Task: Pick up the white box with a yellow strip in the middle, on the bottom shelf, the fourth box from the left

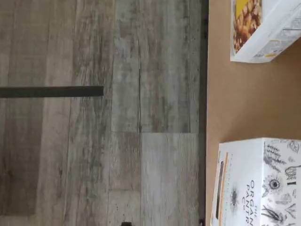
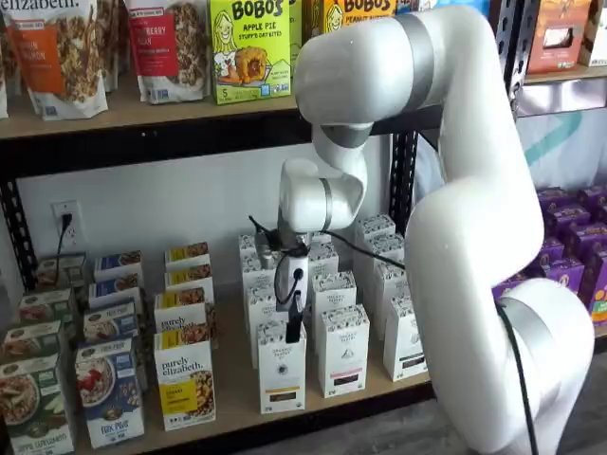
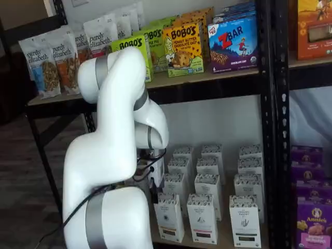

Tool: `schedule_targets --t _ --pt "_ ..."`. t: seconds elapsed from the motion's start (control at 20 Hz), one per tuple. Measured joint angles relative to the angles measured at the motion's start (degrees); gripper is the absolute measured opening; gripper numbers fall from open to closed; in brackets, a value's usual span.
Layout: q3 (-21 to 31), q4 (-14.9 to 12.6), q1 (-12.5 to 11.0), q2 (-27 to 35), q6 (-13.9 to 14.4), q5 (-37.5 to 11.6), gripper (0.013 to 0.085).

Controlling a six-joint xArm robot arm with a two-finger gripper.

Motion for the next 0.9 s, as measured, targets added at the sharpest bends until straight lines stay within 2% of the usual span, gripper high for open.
schedule_targets --t 0.15,0.5,0.9 --pt "-1.49 0.12 0.19 1.5 0.07 0.08 0.085" --pt "-5.01 2.91 0.25 5.4 -2.39 -2.1 0.085" --pt "-10.89 0.61 -1.05 10.9 -1.59 -2.53 0.085"
